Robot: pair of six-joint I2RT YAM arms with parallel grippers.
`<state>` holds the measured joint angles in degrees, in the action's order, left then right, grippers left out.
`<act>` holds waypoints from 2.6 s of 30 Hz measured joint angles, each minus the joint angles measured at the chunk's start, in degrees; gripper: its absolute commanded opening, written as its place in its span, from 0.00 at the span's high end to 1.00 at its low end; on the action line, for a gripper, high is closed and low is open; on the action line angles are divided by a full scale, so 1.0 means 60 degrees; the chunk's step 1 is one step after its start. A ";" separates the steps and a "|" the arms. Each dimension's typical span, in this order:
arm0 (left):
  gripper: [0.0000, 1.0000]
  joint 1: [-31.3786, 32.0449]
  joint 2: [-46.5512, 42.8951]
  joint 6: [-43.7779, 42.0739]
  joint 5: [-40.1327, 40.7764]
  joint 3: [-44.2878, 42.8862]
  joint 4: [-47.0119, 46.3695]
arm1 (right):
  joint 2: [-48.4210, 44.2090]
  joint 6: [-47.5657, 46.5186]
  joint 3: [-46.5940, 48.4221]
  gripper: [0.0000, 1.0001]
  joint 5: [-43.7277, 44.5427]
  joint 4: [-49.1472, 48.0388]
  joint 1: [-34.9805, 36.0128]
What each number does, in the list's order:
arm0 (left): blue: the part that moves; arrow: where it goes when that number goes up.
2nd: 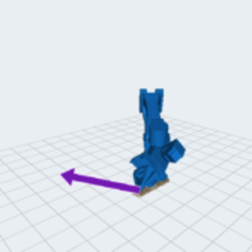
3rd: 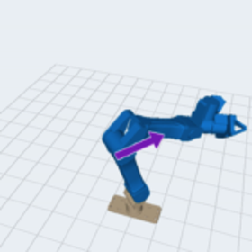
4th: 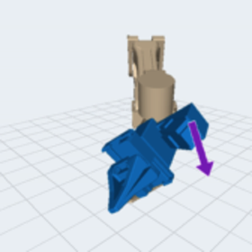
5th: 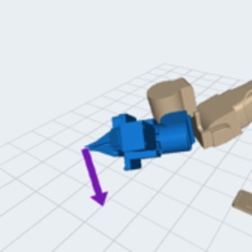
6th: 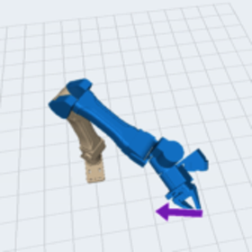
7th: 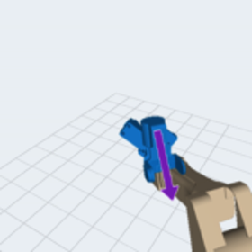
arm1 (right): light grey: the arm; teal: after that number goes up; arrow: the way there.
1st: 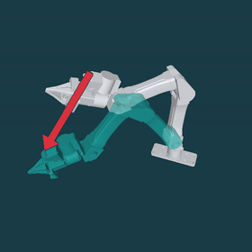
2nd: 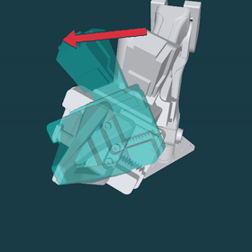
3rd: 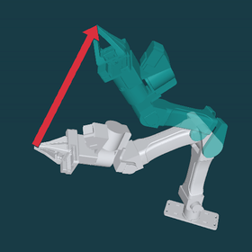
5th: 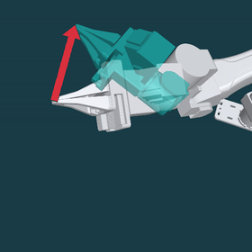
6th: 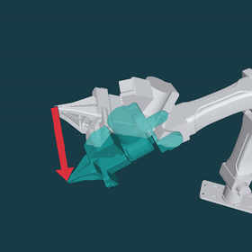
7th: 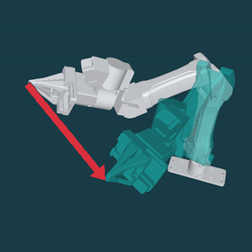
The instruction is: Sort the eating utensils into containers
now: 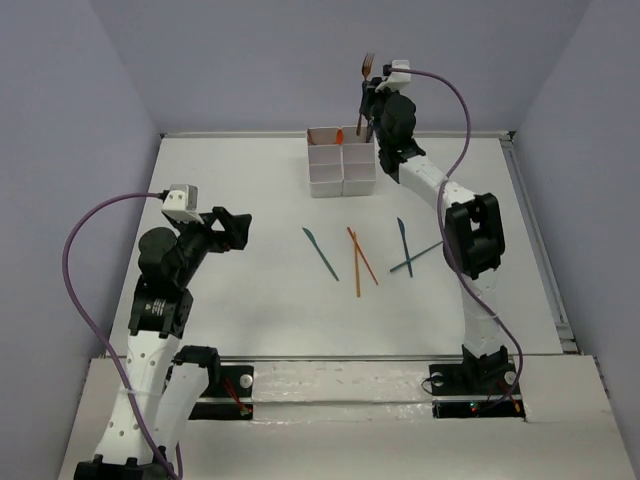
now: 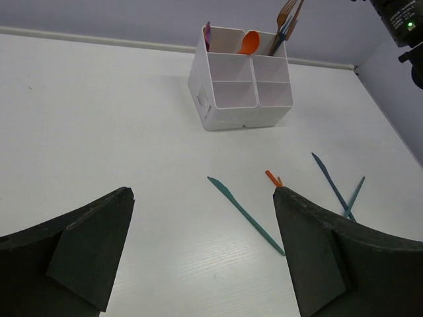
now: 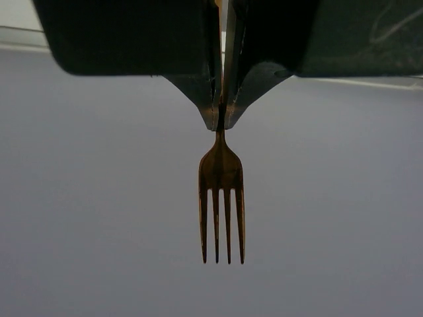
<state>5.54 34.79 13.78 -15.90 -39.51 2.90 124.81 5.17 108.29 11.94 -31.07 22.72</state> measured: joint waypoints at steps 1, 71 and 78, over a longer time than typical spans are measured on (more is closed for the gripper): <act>0.01 0.0000 0.0029 0.0000 0.0007 0.0000 0.0004 | 0.0262 -0.0095 0.0240 0.93 -0.0044 -0.0127 0.0004; 0.01 -0.0087 -0.0273 0.0036 -0.0138 0.0000 -0.0007 | -0.2007 0.1104 -0.5337 0.57 -0.1355 0.7989 0.3843; 0.01 -0.0087 -0.0273 0.0036 -0.0149 0.0000 -0.0007 | -0.1271 0.1075 -0.4258 0.63 -0.1231 0.8269 0.3865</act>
<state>5.02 33.15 14.00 -16.80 -39.51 2.85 117.19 11.62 82.74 4.56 18.55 45.91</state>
